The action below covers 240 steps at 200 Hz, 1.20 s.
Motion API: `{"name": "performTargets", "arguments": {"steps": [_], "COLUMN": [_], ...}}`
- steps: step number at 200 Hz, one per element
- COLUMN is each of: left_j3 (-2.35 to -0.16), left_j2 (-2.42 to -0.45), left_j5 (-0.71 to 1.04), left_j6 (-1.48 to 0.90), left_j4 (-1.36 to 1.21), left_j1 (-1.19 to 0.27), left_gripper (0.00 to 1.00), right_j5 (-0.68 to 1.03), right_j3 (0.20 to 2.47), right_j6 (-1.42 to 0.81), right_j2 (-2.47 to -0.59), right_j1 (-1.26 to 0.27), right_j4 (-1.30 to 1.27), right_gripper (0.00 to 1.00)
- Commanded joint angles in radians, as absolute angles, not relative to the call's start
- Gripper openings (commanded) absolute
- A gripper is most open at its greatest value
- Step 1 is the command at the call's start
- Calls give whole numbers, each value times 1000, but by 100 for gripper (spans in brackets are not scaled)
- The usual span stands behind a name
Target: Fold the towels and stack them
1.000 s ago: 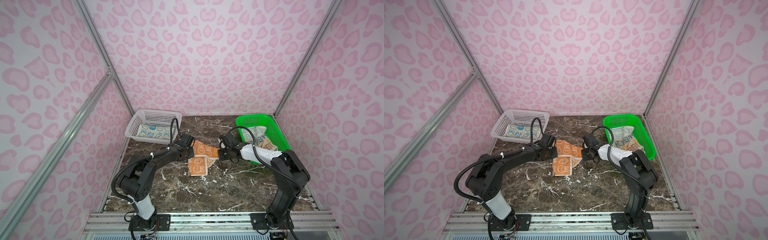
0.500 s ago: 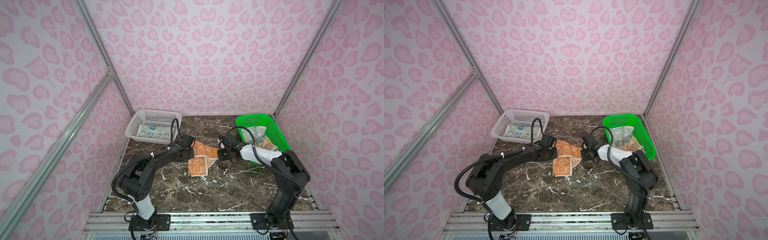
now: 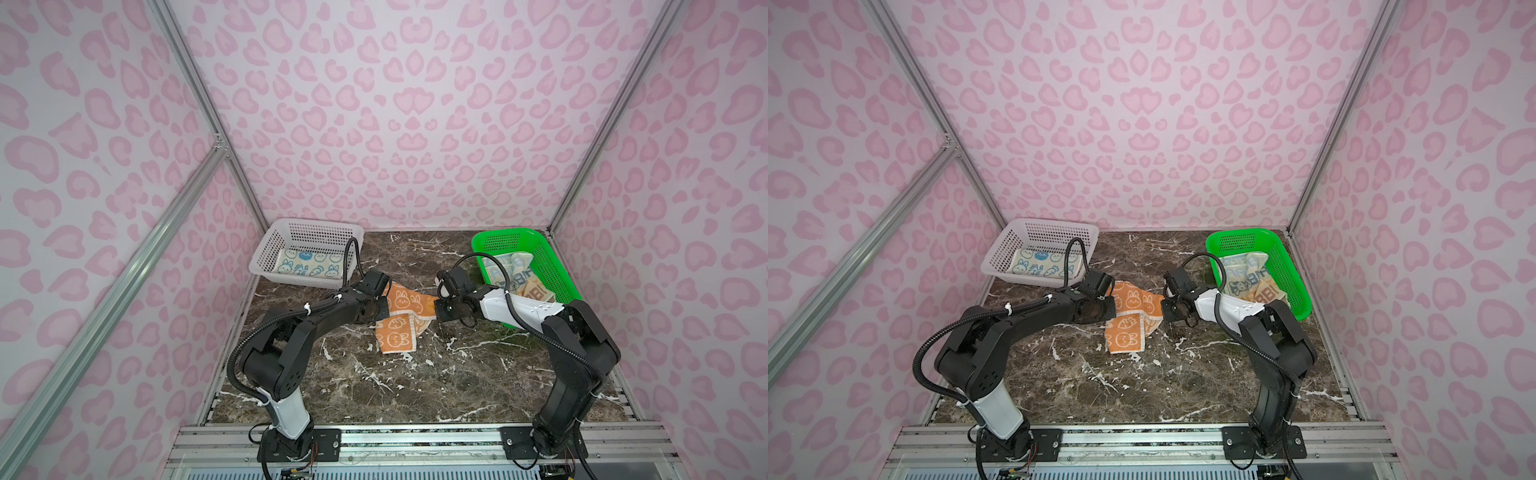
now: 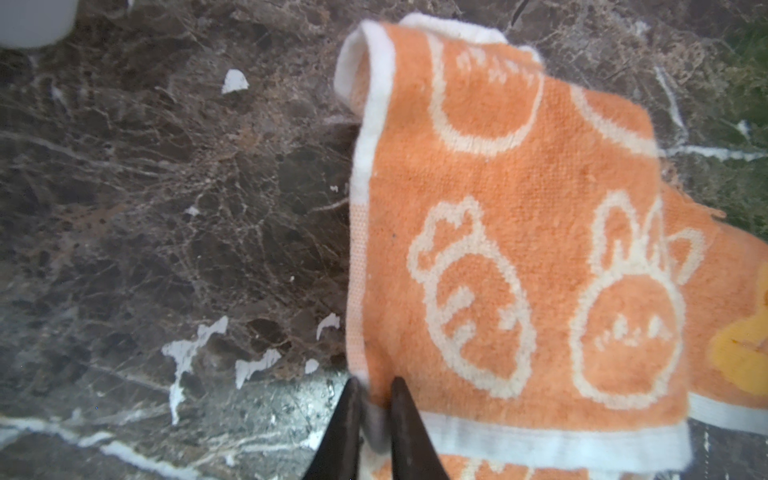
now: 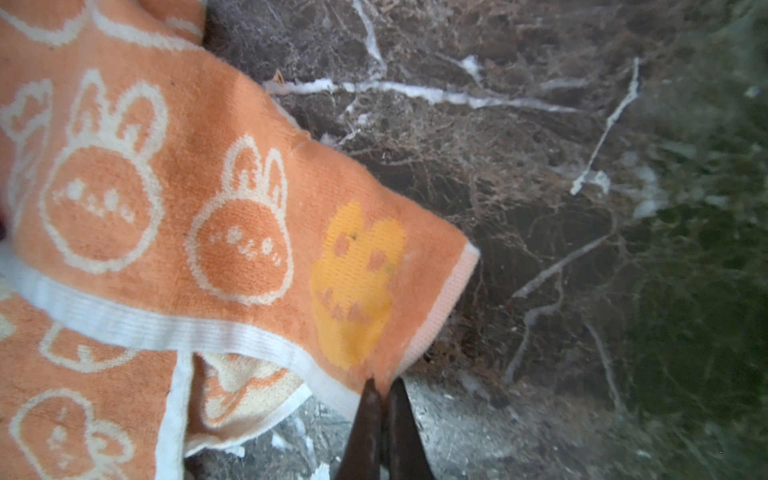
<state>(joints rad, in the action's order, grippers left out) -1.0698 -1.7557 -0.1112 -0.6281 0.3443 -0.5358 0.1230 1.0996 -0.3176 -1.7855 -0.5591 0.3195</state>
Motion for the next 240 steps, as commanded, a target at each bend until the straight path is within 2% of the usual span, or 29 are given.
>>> {"name": "performTargets", "arguments": {"steps": [1, 62, 86, 108, 160, 240], "left_j3": [-1086, -1114, -1117, -1114, -1116, -1119], "left_j2": [-1756, -1775, -1779, -1778, -1716, -1497], "left_j5": [-127, -123, -123, -122, -138, -96], "left_j6": [-634, -640, -640, -637, -613, -598], "left_j4": [353, 353, 353, 354, 388, 394], "left_j1": [-537, -545, -546, -547, -542, -541], "left_gripper": [18, 16, 11, 3, 3, 3], "right_j5": [117, 118, 115, 108, 86, 57], "right_j3": [1098, 1098, 1098, 1097, 1064, 1145], "right_j6": [-309, -308, -307, -306, -314, -310], "right_j2": [-1790, -1792, -1789, -1787, -1723, -1562], "right_j1": [-561, -563, -562, -563, -564, -577], "right_j4": [314, 317, 317, 316, 301, 465], "right_gripper": [0, 0, 0, 0, 0, 0]}}
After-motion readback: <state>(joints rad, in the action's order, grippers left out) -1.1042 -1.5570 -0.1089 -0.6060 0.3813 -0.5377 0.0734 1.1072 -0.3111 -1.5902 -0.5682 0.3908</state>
